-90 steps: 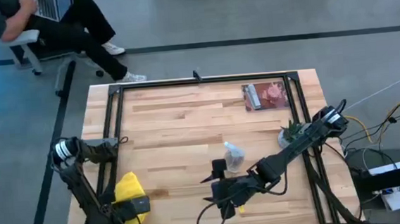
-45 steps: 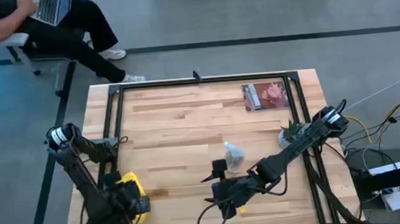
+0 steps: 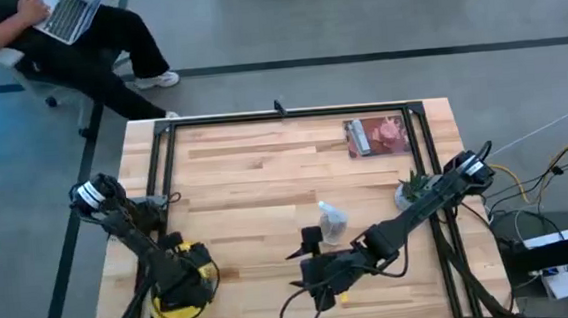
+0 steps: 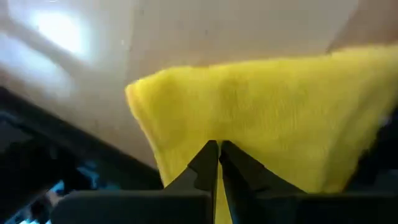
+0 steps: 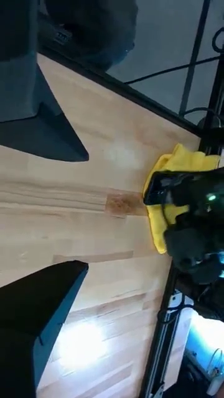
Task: Apply microfiber cloth
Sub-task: Spray the black cellphone with the spray bottle, then move the spray bottle to the top of the table
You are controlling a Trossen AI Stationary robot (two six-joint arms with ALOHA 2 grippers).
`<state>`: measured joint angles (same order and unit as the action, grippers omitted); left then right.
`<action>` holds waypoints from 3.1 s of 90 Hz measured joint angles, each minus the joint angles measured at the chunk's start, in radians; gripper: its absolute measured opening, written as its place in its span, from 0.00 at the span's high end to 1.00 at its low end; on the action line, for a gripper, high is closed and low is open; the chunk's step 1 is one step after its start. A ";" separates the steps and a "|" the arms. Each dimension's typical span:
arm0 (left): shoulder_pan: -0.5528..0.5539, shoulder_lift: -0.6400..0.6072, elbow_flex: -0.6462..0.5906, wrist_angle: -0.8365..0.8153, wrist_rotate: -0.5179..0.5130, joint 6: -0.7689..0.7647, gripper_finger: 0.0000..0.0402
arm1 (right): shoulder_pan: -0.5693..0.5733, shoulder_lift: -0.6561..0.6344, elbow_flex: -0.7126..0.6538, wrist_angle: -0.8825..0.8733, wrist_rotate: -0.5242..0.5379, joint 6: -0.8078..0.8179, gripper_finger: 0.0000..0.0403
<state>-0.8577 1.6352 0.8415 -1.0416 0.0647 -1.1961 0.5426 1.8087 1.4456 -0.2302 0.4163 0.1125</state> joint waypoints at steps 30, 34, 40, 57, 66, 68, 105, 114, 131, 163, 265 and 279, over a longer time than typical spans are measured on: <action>0.155 -0.009 -0.031 0.203 -0.262 0.324 1.00 | 0.005 -0.023 0.000 -0.007 -0.006 -0.005 0.33; 0.188 -0.009 -0.033 0.244 -0.303 0.385 1.00 | 0.002 -0.023 0.000 -0.011 -0.006 -0.005 0.32; 0.244 -0.007 -0.035 0.329 -0.349 0.478 1.00 | -0.001 -0.025 0.000 -0.019 -0.006 -0.001 0.32; 0.396 -0.001 -0.040 0.573 -0.426 0.764 1.00 | -0.007 -0.062 0.000 -0.054 -0.006 0.000 0.31; 0.472 0.001 -0.042 0.697 -0.423 0.897 1.00 | -0.007 -0.101 0.000 -0.124 -0.006 0.035 0.32; 0.487 0.001 -0.042 0.720 -0.422 0.923 1.00 | -0.007 -0.107 0.000 -0.145 -0.006 0.048 0.32; 0.643 0.074 -0.052 0.942 -0.376 1.087 1.00 | 0.114 -0.240 0.000 -0.523 0.004 0.332 0.44; 0.641 0.099 -0.032 0.943 -0.380 1.077 1.00 | 0.136 -0.256 0.000 -0.669 0.038 0.491 0.46; 0.610 0.089 0.047 0.830 -0.357 1.045 1.00 | 0.138 -0.262 0.000 -0.949 0.122 0.767 0.45; 0.504 0.050 0.163 0.542 -0.306 0.898 1.00 | 0.064 -0.262 0.000 -0.897 0.282 0.812 0.27; 0.425 0.188 -0.210 1.501 -0.417 0.988 1.00 | -0.031 -0.351 0.005 -0.921 0.234 0.667 0.81; 0.450 0.294 -0.149 1.603 -0.415 1.054 1.00 | 0.005 -0.382 0.005 -1.043 0.255 0.800 0.81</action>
<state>-0.4080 1.9294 0.6929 0.5616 -0.3501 -0.1425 0.5481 1.4266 1.4502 -1.2735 0.6709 0.9128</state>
